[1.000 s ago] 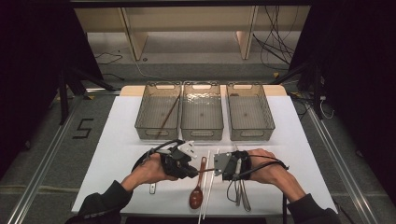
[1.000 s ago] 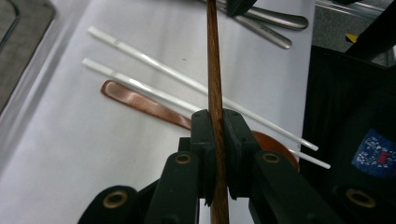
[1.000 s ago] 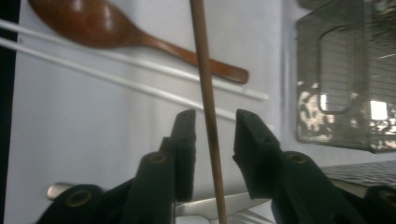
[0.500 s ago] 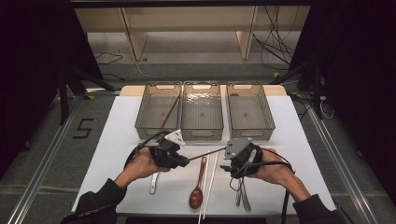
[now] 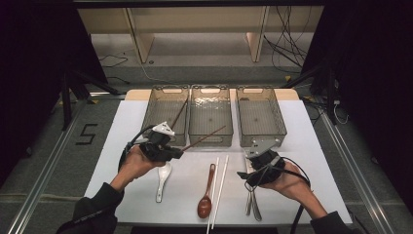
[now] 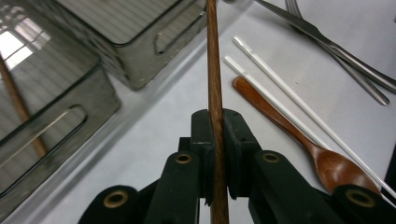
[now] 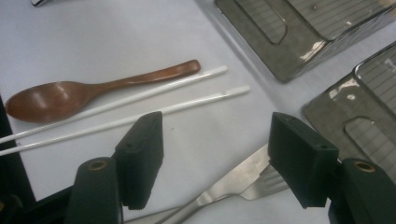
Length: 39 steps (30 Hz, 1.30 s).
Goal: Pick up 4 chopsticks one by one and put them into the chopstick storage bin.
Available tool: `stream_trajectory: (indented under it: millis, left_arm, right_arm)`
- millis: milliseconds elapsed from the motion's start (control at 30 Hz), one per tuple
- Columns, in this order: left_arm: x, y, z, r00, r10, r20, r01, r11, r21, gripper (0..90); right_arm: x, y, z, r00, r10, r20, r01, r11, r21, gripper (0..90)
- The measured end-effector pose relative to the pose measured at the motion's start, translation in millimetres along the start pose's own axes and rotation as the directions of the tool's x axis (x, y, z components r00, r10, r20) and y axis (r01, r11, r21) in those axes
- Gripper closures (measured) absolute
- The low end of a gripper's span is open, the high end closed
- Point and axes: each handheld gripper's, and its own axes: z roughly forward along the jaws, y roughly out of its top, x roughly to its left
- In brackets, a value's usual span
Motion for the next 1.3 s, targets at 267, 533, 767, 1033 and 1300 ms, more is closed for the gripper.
stream_trajectory:
  millis: [267,533,767,1033,1300]
  left_arm:
    - [18.0,-3.3,-7.6,0.9972,-0.063,-0.039,0.062,0.9975,-0.034,83.3]
    - [27.0,-3.5,-12.5,0.995,-0.09,-0.044,0.087,0.9945,-0.059,83.4]
    - [37.7,-0.4,-15.6,0.9902,-0.123,-0.066,0.118,0.9901,-0.077,83.4]
    - [53.7,6.1,-20.8,0.9805,-0.17,-0.099,0.158,0.9801,-0.12,83.4]
    - [68.9,11.4,-22.4,0.9689,-0.21,-0.131,0.191,0.9711,-0.143,83.3]
  right_arm:
    - [1.4,-9.2,-0.2,0.9994,0.033,-0.006,-0.033,0.999,0.01,35.8]
    - [0.9,-15.8,0.2,0.9977,0.068,-0.01,-0.067,0.997,0.023,32.9]
    - [2.0,-18.8,0.7,0.997,0.077,-0.007,-0.077,0.997,0.033,32.8]
    - [2.1,-21.6,1.3,0.9962,0.087,-0.003,-0.087,0.995,0.04,32.0]
    - [2.8,-23.0,0.0,0.9955,0.095,-0.003,-0.095,0.995,0.041,30.2]
